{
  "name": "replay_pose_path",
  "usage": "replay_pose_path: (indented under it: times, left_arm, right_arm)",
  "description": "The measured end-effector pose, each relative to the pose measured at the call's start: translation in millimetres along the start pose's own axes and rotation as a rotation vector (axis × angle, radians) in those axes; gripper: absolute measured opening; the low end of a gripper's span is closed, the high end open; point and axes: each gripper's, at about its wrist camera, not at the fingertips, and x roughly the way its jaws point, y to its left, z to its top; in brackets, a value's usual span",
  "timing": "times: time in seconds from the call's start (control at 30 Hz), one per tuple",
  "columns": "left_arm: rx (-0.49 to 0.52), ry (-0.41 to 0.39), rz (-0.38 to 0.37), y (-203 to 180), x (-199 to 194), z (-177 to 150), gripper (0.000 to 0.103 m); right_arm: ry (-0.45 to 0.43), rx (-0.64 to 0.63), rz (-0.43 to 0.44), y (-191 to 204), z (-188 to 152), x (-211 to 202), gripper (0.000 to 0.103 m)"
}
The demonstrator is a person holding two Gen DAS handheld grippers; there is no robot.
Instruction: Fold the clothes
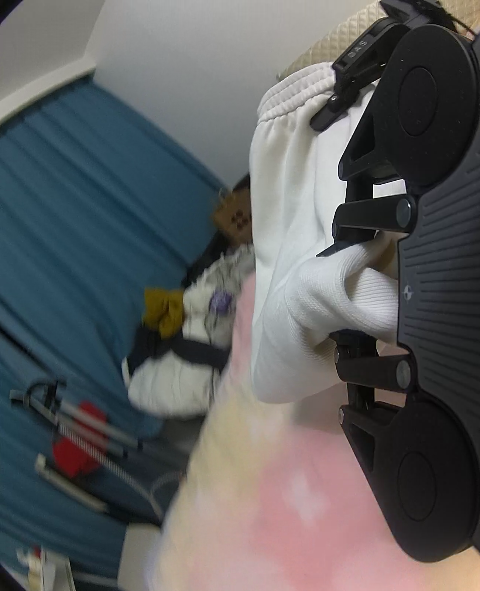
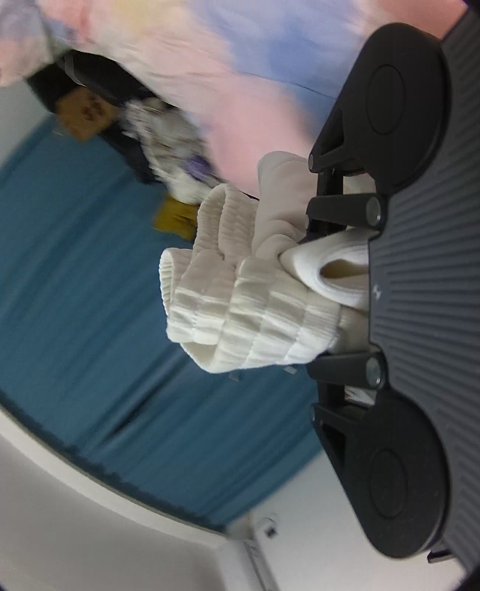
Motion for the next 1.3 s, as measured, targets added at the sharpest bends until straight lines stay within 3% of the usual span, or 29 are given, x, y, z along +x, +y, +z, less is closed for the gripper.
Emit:
replay_pose_path:
  times: [0.1,0.3,0.4,0.57,0.8,0.97,1.07,1.17,1.3]
  left_arm:
    - [0.041,0.016,-0.040,-28,77,4,0.034]
    - [0.148,0.088,-0.035,-50,209,-20,0.034]
    - [0.209,0.132,-0.017,-43,249,-39,0.034]
    - [0.281,0.234,-0.008,-19,276,-63,0.035]
    - [0.333,0.295,0.048,12,253,-102,0.043]
    - [0.362,0.295,0.077,6,216,-103,0.051]
    - [0.425,0.281,0.089,-4,179,-95,0.051]
    - [0.468,0.245,0.079,-13,130,-90,0.051]
    - [0.515,0.176,0.058,-23,64,-86,0.057]
  right_arm:
    - [-0.063,0.010,-0.056,-35,22,5,0.039]
    - [-0.041,0.101,-0.213,-105,7,23,0.039]
    - [-0.030,0.147,-0.292,-140,-1,32,0.038]
    - [-0.011,0.223,-0.423,-199,-14,48,0.038]
    - [0.085,0.345,-0.508,-226,-49,33,0.050]
    - [0.110,0.427,-0.488,-215,-55,3,0.056]
    - [0.086,0.313,-0.564,-175,-50,-17,0.056]
    - [0.072,0.102,-0.659,-125,-50,-35,0.056]
    - [0.043,-0.074,-0.640,-72,-41,-62,0.056]
